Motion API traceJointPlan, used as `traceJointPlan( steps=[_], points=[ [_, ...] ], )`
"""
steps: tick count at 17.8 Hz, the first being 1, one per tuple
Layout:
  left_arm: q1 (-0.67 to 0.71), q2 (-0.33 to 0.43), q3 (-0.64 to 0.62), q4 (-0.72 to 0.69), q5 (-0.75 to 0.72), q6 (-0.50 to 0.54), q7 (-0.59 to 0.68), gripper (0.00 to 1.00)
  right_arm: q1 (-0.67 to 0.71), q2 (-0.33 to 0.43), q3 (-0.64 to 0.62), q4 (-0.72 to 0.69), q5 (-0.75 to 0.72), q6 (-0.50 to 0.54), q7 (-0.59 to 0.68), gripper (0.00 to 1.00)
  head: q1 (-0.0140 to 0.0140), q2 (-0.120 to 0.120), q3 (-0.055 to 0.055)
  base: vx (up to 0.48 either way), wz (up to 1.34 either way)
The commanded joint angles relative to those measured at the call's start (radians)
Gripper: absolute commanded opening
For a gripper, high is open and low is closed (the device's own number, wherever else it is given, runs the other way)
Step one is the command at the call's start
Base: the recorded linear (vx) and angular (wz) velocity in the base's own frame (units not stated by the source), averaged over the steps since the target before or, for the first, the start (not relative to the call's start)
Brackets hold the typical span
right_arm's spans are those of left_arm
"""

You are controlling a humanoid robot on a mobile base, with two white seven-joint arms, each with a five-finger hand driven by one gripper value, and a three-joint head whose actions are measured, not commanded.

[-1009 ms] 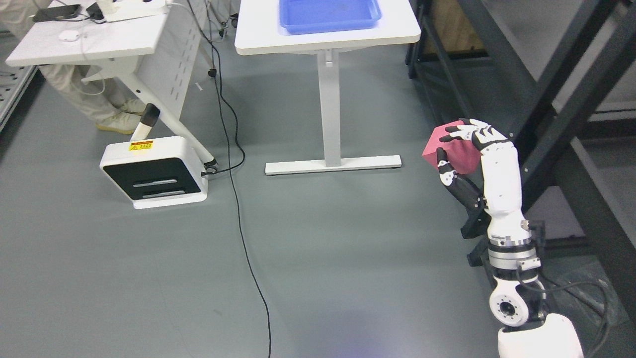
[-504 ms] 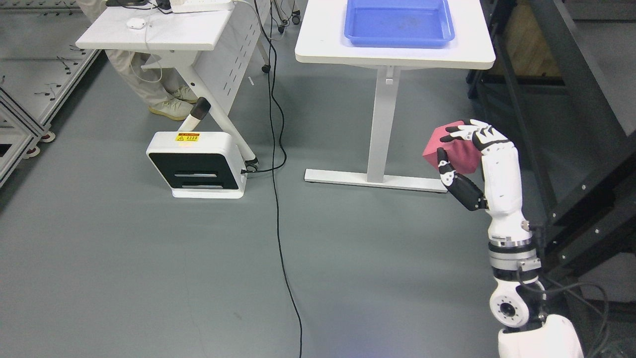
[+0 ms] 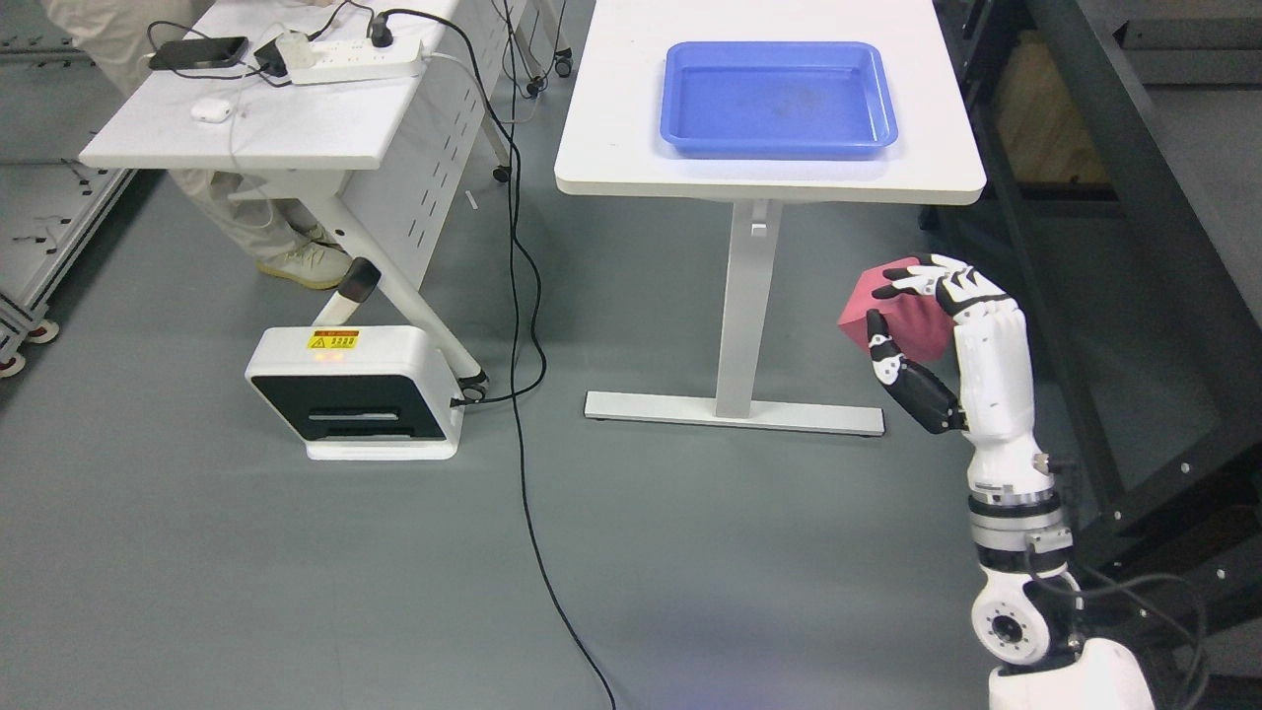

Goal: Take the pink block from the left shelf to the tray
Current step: 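Carry the pink block in the right hand while turning toward the blue tray, then lower the pink block into the blue tray with the right hand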

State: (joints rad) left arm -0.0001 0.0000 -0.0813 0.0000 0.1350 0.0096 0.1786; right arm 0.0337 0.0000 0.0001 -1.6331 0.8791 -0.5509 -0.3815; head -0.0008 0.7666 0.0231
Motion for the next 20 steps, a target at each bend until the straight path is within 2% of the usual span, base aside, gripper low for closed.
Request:
traceJointPlan(
  steps=[1, 7, 12, 20],
  points=[
    [-0.029, 0.017, 0.000, -0.017, 0.000, 0.000, 0.001, 1.00, 0.005, -0.018, 0.024, -0.001, 0.000, -0.004, -0.004, 0.04, 0.0000, 0.000, 0.000, 0.341, -0.13],
    [-0.029, 0.017, 0.000, -0.017, 0.000, 0.000, 0.001, 1.00, 0.014, -0.018, 0.040, -0.001, 0.001, -0.004, 0.006, 0.04, 0.0000, 0.000, 0.000, 0.336, -0.11],
    [-0.029, 0.017, 0.000, -0.017, 0.000, 0.000, 0.001, 1.00, 0.025, -0.018, 0.119, -0.001, 0.012, -0.009, 0.009, 0.05, 0.0000, 0.000, 0.000, 0.308, -0.03],
    [-0.029, 0.017, 0.000, -0.017, 0.000, 0.000, 0.001, 1.00, 0.015, -0.018, 0.136, -0.001, 0.069, -0.004, 0.047, 0.05, 0.0000, 0.000, 0.000, 0.267, 0.02]
  ],
)
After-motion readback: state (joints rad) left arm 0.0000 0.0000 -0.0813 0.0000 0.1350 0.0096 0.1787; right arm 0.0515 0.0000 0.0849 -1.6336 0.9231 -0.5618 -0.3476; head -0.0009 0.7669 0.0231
